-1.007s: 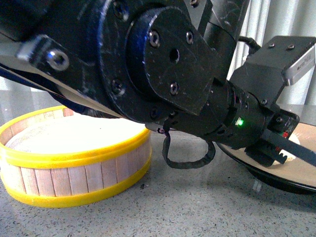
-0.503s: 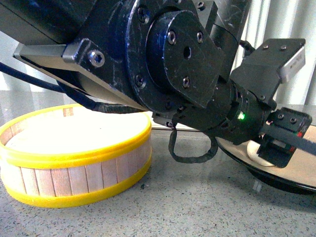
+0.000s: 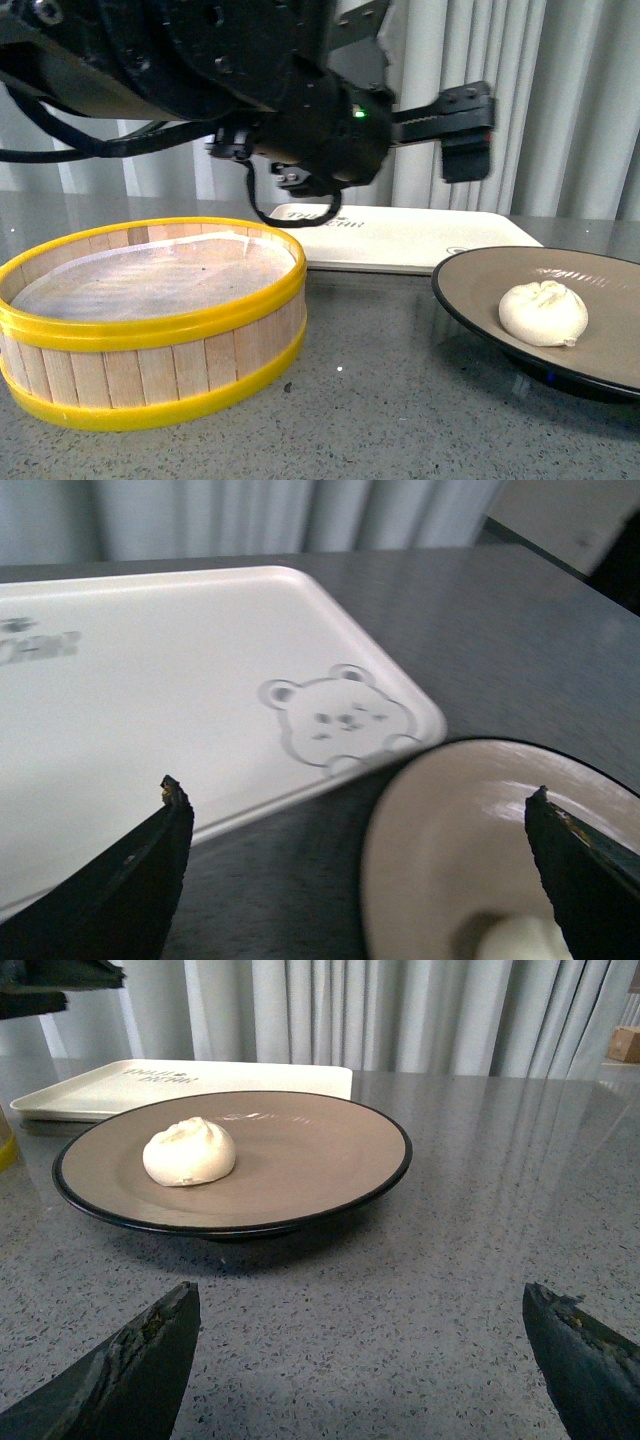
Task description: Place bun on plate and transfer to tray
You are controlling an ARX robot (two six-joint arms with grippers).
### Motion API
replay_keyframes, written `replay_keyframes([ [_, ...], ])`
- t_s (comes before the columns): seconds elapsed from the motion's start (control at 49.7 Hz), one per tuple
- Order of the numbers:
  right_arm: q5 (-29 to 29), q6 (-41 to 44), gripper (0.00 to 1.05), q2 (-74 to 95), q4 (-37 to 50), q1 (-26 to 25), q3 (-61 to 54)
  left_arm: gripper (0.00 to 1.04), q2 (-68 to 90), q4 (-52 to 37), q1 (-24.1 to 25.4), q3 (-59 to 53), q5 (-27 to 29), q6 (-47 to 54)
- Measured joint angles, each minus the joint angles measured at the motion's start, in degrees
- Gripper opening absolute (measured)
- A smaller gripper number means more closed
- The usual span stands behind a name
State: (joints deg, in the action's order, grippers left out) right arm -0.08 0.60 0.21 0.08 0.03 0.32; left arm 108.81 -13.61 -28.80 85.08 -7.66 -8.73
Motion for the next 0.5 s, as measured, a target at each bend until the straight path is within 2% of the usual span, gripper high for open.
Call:
replay_keyframes([
  [0.161, 0.02, 0.00, 0.96, 0.00, 0.00, 0.00, 0.00, 0.98, -3.04, 5.01, 7.26, -0.90, 11.85, -3.56],
  [0.242, 0.02, 0.00, 0.96, 0.00, 0.00, 0.00, 0.00, 0.98, -3.87, 5.77, 8.66, -1.42, 13.03, -3.45],
  [0.463, 0.02, 0.00, 0.96, 0.00, 0.00, 0.00, 0.00, 0.98, -3.98, 5.86, 7.67, -1.55, 12.41, -3.39],
  [0.483, 0.02, 0.00, 0.96, 0.00, 0.00, 0.02, 0.00, 0.97, -4.04, 5.20, 7.56, -1.88, 13.57, -2.54],
  [0.503, 0.00, 0.00, 0.96, 0.00, 0.00, 0.00, 0.00, 0.92, -4.63, 0.81, 7.50, -4.00, 17.05, -1.01],
])
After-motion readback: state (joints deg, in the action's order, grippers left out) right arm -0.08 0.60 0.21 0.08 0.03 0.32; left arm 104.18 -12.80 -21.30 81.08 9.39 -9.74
